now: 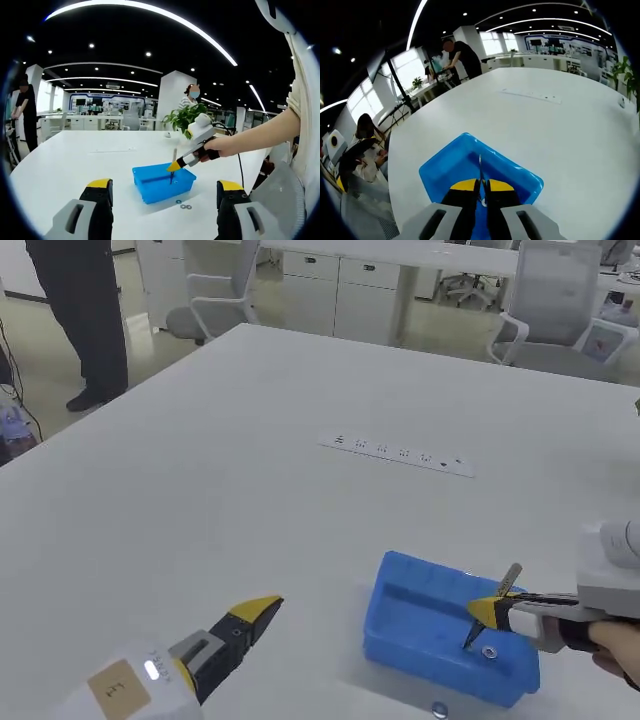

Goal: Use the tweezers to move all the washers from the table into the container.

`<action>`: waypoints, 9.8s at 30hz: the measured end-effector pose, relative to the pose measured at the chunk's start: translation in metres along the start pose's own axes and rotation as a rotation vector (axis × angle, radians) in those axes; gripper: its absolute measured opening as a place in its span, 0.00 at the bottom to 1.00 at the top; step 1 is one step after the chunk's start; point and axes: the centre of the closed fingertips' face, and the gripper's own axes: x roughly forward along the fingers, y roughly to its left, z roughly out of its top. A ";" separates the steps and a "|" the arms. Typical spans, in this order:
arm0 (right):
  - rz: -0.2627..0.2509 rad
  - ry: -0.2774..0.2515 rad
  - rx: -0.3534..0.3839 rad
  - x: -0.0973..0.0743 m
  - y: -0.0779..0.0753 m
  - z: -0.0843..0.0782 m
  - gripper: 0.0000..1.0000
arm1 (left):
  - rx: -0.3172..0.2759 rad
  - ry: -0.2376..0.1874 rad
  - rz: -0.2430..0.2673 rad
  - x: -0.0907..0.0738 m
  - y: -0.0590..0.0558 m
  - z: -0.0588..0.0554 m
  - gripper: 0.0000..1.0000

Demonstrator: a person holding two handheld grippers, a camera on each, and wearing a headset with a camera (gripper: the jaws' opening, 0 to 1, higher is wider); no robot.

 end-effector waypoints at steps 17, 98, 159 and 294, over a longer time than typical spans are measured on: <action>0.049 -0.137 0.017 -0.028 0.020 0.017 0.03 | -0.009 -0.001 -0.006 0.001 -0.001 0.000 0.87; 0.120 -0.026 -0.162 -0.029 0.089 -0.065 0.04 | -0.007 0.014 -0.018 0.000 -0.002 -0.002 0.86; 0.258 0.150 -0.251 -0.012 0.114 -0.056 0.03 | -0.004 0.015 -0.011 -0.001 -0.001 -0.003 0.82; 0.044 -0.157 -0.034 -0.014 0.035 0.033 0.04 | -0.060 -0.019 0.010 0.000 0.006 0.002 0.94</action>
